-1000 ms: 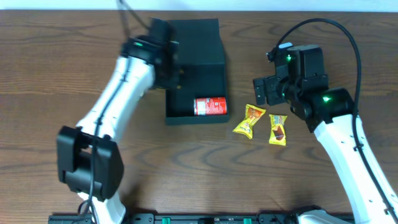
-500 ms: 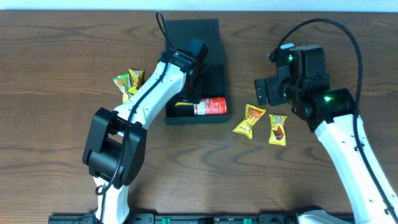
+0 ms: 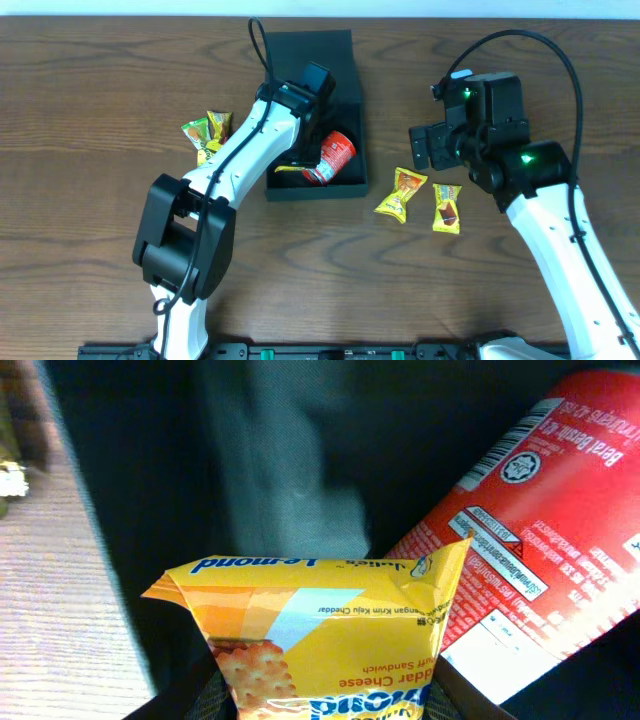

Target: Pack container

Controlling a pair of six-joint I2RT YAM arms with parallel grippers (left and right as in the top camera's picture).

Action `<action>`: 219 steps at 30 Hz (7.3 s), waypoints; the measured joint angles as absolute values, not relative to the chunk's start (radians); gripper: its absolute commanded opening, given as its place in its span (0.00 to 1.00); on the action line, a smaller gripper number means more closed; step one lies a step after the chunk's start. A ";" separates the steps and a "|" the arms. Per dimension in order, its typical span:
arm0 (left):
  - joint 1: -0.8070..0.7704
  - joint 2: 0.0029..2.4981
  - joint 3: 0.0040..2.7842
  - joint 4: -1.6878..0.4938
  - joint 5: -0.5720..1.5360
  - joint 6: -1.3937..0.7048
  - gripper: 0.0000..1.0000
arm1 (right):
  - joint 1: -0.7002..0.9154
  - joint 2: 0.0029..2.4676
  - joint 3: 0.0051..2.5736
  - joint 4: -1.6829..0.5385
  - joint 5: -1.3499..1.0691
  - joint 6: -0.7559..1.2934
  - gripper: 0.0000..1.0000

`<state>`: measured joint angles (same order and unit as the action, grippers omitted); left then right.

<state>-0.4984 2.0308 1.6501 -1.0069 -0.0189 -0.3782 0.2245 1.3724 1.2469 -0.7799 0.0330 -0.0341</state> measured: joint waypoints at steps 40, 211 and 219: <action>-0.520 1.999 1.570 -1.003 -0.056 -0.422 0.17 | 0.224 1.373 1.247 -0.772 0.012 -0.035 0.99; -0.002 1.610 1.828 -0.970 0.138 -0.367 0.06 | 0.587 2.151 1.610 -0.550 -0.069 -0.139 0.02; -0.002 1.610 1.828 -0.976 0.174 -0.367 0.06 | 0.588 2.153 1.610 -0.561 0.011 -0.128 0.02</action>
